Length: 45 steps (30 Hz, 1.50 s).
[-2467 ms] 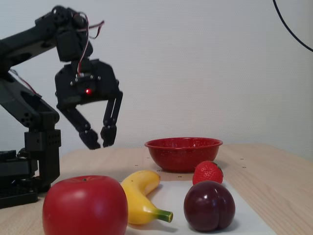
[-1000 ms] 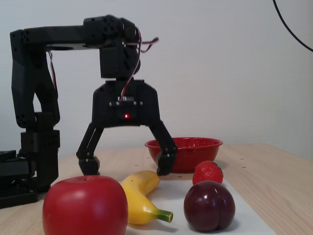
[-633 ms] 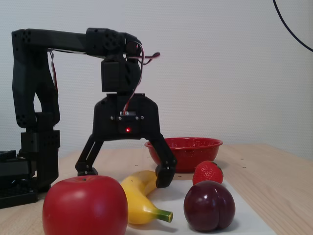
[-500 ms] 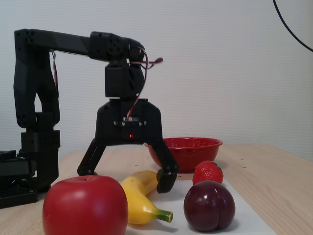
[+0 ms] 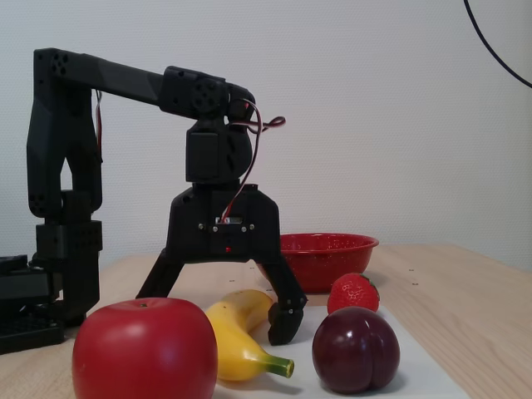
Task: Grasp the banana and put it in the red bowl.
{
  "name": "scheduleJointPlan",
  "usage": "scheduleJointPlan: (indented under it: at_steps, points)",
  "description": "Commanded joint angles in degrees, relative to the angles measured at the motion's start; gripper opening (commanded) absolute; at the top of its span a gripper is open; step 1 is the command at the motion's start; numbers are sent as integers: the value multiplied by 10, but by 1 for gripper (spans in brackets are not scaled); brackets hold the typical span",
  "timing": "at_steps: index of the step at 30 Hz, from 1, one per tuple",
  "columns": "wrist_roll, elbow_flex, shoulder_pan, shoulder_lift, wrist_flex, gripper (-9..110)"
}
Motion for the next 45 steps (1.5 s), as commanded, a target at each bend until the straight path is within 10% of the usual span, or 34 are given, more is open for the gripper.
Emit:
scheduleJointPlan:
  at_steps: [1,14,25,45]
  points:
    - [-8,-11,12,23,-16,66]
    - [-5,0,7,24,-24,45]
    - [26,33,-9,69,-37,0]
    - [-27,-77,-2,127,188,0]
